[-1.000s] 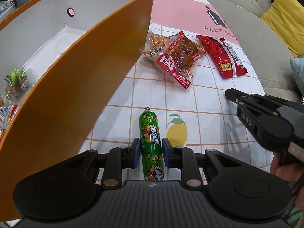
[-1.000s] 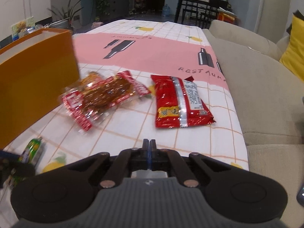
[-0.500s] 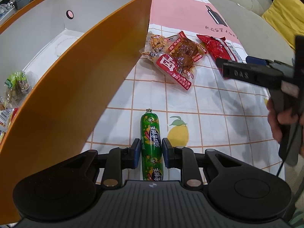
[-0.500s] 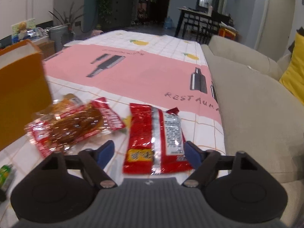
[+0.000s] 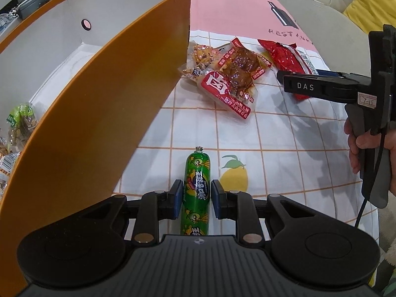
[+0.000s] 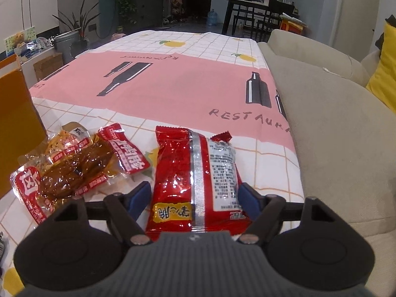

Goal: Organize snacks
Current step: 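Hold the sausage stick in the left tool while the right tool grasps the red spicy packet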

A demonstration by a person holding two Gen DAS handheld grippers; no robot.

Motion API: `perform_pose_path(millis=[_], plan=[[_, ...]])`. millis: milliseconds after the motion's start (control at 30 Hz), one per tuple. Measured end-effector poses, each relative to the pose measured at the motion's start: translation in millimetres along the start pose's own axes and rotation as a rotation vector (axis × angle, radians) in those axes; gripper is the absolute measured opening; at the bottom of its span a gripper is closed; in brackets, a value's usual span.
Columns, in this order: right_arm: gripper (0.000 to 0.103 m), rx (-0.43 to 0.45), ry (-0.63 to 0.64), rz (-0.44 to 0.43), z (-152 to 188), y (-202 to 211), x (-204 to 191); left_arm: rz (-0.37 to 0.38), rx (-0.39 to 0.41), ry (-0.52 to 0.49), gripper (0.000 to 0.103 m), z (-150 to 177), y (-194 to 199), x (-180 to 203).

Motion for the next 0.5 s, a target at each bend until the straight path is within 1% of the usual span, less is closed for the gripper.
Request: perform_pose_path(millis=[67,167,333,500], plan=[[0.068,-0.002,-0.003,0.006,-1,1,0,-0.006,-0.001,-0.002,0.027,0,0,0],[0.066,-0.011,0.007,0.013,-1,2,-2,-0.002,-0.005,-0.007,0.026,-1,0,-1],[0.065,-0.031,0.016,0.016,3,12,-6,-0.002,-0.008,-0.014,0.025,-2,1,-2],[0.065,-0.057,-0.027,0.009,10,30,-8,0.015,0.000,-0.011,0.024,-1,4,-3]])
Point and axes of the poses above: each gripper's, at about its wrist camera, not at the fingertips, and y roughly against the way its jaws point, x to its right, z to its underside, the point moved 3 cm from there along -y, roughly the way its jaws point, and after that the axes turned 2 degrees about z, right-handed, at the moved point
